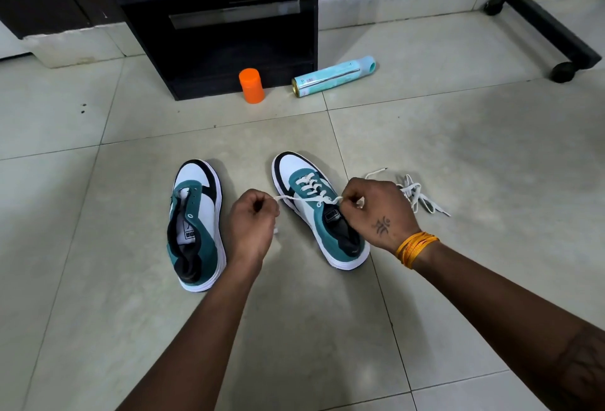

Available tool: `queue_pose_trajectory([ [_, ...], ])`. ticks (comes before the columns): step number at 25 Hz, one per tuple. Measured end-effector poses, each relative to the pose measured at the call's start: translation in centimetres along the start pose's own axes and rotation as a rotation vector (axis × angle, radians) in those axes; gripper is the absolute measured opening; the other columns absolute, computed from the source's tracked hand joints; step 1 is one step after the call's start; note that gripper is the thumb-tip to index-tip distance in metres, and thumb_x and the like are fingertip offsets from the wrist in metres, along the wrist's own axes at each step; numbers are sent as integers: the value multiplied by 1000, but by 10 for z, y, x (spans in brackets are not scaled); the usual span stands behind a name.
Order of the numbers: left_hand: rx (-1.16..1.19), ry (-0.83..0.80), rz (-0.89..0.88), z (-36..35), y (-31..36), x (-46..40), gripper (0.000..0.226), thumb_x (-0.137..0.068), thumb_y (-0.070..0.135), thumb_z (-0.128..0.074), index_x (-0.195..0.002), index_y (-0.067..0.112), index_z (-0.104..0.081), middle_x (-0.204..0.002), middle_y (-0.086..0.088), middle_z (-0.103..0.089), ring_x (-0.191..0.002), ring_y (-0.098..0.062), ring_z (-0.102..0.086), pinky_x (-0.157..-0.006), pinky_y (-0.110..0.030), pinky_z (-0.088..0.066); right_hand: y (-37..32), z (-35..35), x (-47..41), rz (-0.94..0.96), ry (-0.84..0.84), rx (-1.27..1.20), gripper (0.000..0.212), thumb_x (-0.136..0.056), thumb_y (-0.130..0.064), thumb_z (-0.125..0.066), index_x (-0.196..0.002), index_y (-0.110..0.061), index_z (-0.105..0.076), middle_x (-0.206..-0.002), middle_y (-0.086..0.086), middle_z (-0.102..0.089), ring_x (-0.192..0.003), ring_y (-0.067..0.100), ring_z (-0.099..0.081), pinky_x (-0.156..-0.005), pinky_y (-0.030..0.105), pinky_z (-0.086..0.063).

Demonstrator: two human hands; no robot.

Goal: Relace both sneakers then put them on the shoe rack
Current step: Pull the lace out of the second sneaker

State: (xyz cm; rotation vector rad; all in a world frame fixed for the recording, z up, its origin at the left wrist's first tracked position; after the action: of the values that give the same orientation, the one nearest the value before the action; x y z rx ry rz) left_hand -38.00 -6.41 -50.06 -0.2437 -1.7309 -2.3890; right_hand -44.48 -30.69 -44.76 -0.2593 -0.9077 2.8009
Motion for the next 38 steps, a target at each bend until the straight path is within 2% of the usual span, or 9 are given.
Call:
queue_pose_trajectory([
  [4,-325,210,-456,1,39,27,18,-85,14,-70,-102,15,-64,-100,2,-67,-94,-20,-64,-83,-37,-51,2,-4,-6,-25,-13,78,47,-94,-54,-46,-67,-18,-59,-60,-1,-61,-61,19,-58,-62,36,-51],
  [7,-276,-34,-630,-38,59,43,4,-90,14,-70,-90,17,-66,-87,6,-67,-80,-11,-65,-73,-36,-55,-1,-5,-10,9,-15,78,30,-96,-47,-51,-77,-25,-58,-64,-4,-66,-65,19,-63,-62,36,-53],
  [10,-323,-117,-619,-56,59,36,5,-86,23,-70,-84,20,-68,-82,9,-65,-76,-9,-65,-71,-39,-56,-13,-12,-11,106,-56,44,6,-88,-31,-62,-90,-27,-65,-81,-8,-71,-75,17,-67,-68,37,-56],
  [15,-477,-103,-465,-54,42,29,25,-72,32,-76,-85,26,-55,-86,9,-60,-74,-14,-61,-69,-37,-53,-9,-22,-5,101,-133,-61,20,-77,-32,-70,-95,-27,-64,-94,-7,-67,-83,14,-64,-76,38,-56],
  [20,-527,-38,-396,-56,41,34,21,-79,29,-71,-83,20,-53,-77,6,-61,-70,-21,-59,-66,-37,-48,-9,-22,-7,109,-46,-27,15,-77,-24,-73,-88,-22,-62,-84,-6,-68,-77,18,-64,-71,38,-55],
  [26,-241,98,-170,-32,27,24,14,-85,21,-72,-77,13,-63,-72,8,-66,-71,-15,-64,-67,-30,-44,4,-28,-6,-125,62,-193,7,-79,-14,-71,-80,-18,-65,-74,-9,-68,-66,11,-62,-64,27,-45],
  [30,-262,10,-239,-39,29,26,17,-80,30,-75,-81,22,-60,-77,10,-68,-71,-10,-66,-69,-30,-53,-3,-24,-7,-60,-17,-156,8,-79,-23,-73,-83,-22,-66,-77,-10,-70,-70,7,-64,-67,26,-52],
  [34,-260,-15,-330,-42,32,23,16,-82,41,-66,-94,31,-66,-83,12,-71,-78,-9,-70,-76,-37,-58,-33,-18,-9,213,-28,37,21,-85,-27,-62,-105,-23,-67,-90,-1,-72,-79,22,-67,-69,35,-54],
  [38,-350,32,-416,-43,50,24,10,-83,28,-70,-91,28,-75,-88,10,-70,-79,-8,-68,-77,-34,-56,-42,-24,-13,264,-32,11,9,-82,-20,-62,-91,-20,-65,-84,0,-64,-76,25,-62,-66,38,-51],
])
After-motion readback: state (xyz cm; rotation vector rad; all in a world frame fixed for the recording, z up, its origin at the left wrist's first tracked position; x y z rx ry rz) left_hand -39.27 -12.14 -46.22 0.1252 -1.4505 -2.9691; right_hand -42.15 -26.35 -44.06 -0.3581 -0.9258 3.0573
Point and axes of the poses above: each hand's wrist, its own x-axis away from the middle knuckle, its own z-axis out of the back of the hand, y = z × x, the point moved 9 cm from there along -x, towards the middle knuckle
